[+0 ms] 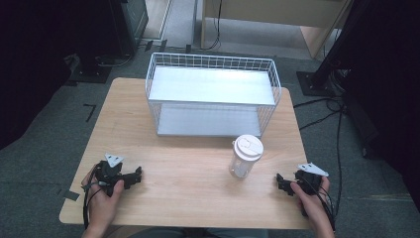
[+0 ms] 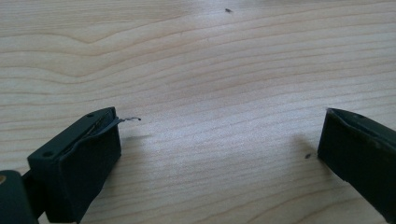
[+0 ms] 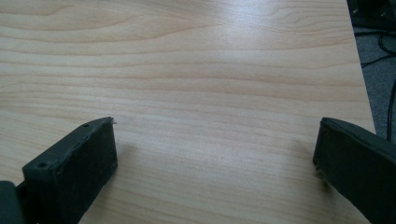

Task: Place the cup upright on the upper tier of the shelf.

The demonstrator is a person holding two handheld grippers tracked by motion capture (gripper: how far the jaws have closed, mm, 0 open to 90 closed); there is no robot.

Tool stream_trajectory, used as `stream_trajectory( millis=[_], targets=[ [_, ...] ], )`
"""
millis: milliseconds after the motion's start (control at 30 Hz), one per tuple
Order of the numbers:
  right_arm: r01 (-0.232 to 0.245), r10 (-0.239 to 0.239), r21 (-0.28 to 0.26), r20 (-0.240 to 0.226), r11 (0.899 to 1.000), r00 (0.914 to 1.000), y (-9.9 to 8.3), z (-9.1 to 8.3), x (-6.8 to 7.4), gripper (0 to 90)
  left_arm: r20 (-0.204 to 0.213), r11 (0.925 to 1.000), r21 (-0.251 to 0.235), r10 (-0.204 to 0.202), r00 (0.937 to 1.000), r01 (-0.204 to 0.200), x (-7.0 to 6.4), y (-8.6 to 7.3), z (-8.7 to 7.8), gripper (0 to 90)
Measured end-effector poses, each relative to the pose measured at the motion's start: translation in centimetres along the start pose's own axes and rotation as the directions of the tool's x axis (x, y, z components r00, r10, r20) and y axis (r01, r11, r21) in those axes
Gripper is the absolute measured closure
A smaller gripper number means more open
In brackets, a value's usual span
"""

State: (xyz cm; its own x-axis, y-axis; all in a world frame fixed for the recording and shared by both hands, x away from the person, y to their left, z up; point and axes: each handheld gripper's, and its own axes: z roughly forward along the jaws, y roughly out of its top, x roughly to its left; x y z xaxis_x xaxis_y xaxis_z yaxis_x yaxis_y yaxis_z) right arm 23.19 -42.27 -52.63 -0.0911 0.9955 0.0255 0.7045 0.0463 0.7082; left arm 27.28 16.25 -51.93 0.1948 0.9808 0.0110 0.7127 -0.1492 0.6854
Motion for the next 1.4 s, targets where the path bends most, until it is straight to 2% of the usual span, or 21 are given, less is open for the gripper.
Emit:
stream_trajectory(
  millis=[133, 300, 367, 400, 433, 567, 600, 700, 833, 933, 1000, 1033, 1133, 1267, 1400],
  targets=[
    [-0.004, 0.004, 0.0, 0.004, 1.0, 1.0, 0.1, 0.1, 0.2, 0.0, 0.0, 1.0, 0.0, 0.0, 1.0, 0.0, 0.0, 0.0, 0.0, 0.0],
    [0.062, -0.062, -0.001, -0.043, 0.998, 0.9971, 0.2, -0.1, 2.2, 0.2, 0.0, 1.0, 0.0, 0.0, 1.0, 0.0, 0.0, 0.0, 0.0, 0.0],
    [0.076, -0.077, -0.01, -0.057, 0.997, 0.9954, 0.5, -0.2, 3.1, 0.2, 0.0, 1.0, 0.0, 0.0, 1.0, 0.0, 0.0, 0.0, 0.0, 0.0],
    [0.076, -0.077, -0.01, -0.057, 0.997, 0.9954, 0.5, -0.2, 3.1, 0.2, 0.0, 1.0, 0.0, 0.0, 1.0, 0.0, 0.0, 0.0, 0.0, 0.0],
    [0.087, -0.088, -0.023, -0.077, 0.996, 0.9931, 0.6, -0.2, 3.9, 0.2, 0.0, 1.0, 0.0, 0.0, 1.0, 0.0, 0.0, 0.0, 0.0, 0.0],
    [0.104, -0.107, -0.03, -0.112, 0.994, 0.9879, 0.8, -0.2, 4.9, 0.3, 0.0, 1.0, 0.0, 0.0, 1.0, 0.0, 0.0, 0.0, 0.0, 0.0],
    [0.117, -0.121, -0.04, -0.134, 0.992, 0.9836, 0.9, -0.3, 5.7, 0.2, 0.0, 1.0, 0.0, 0.0, 1.0, 0.0, 0.0, 0.0, 0.0, 0.0],
    [0.123, -0.131, -0.054, -0.168, 0.991, 0.9772, 1.0, -0.3, 6.6, 0.2, 0.0, 1.0, 0.0, 0.0, 1.0, 0.0, 0.0, 0.0, 0.0, 0.0],
    [0.14, -0.151, -0.072, -0.202, 0.988, 0.9677, 1.3, -0.4, 7.9, 0.3, 0.0, 1.0, 0.0, 0.0, 1.0, 0.0, 0.0, 0.0, 0.0, 0.0],
    [0.164, -0.183, -0.099, -0.219, 0.981, 0.9585, 1.5, -0.4, 8.6, 0.2, 0.0, 1.0, 0.0, 0.0, 1.0, 0.0, 0.0, 0.0, 0.0, 0.0],
    [0.163, -0.184, -0.109, -0.229, 0.981, 0.9559, 1.7, -0.5, 8.7, 0.2, 0.0, 1.0, 0.0, 0.0, 1.0, 0.0, 0.0, 0.0, 0.0, 0.0],
    [0.135, -0.166, -0.133, -0.257, 0.982, 0.952, 2.0, -0.7, 9.0, 0.2, 0.0, 1.0, 0.0, 0.0, 1.0, 0.0, 0.0, 0.0, 0.0, 0.0],
    [0.105, -0.15, -0.16, -0.3, 0.982, 0.942, 2.5, -1.1, 9.4, 0.2, 0.0, 1.0, 0.0, 0.0, 1.0, 0.0, 0.0, 0.0, 0.0, 0.0],
    [0.083, -0.148, -0.204, -0.326, 0.975, 0.9337, 3.1, -1.6, 9.9, 0.2, 0.0, 1.0, 0.0, 0.0, 1.0, 0.0, 0.0, 0.0, 0.0, 0.0],
    [0.029, -0.113, -0.228, -0.364, 0.973, 0.9247, 3.8, -2.0, 10.4, 0.3, 0.0, 1.0, 0.0, 0.0, 1.0, 0.0, 0.0, 0.0, 0.0, 0.0]
  ],
)
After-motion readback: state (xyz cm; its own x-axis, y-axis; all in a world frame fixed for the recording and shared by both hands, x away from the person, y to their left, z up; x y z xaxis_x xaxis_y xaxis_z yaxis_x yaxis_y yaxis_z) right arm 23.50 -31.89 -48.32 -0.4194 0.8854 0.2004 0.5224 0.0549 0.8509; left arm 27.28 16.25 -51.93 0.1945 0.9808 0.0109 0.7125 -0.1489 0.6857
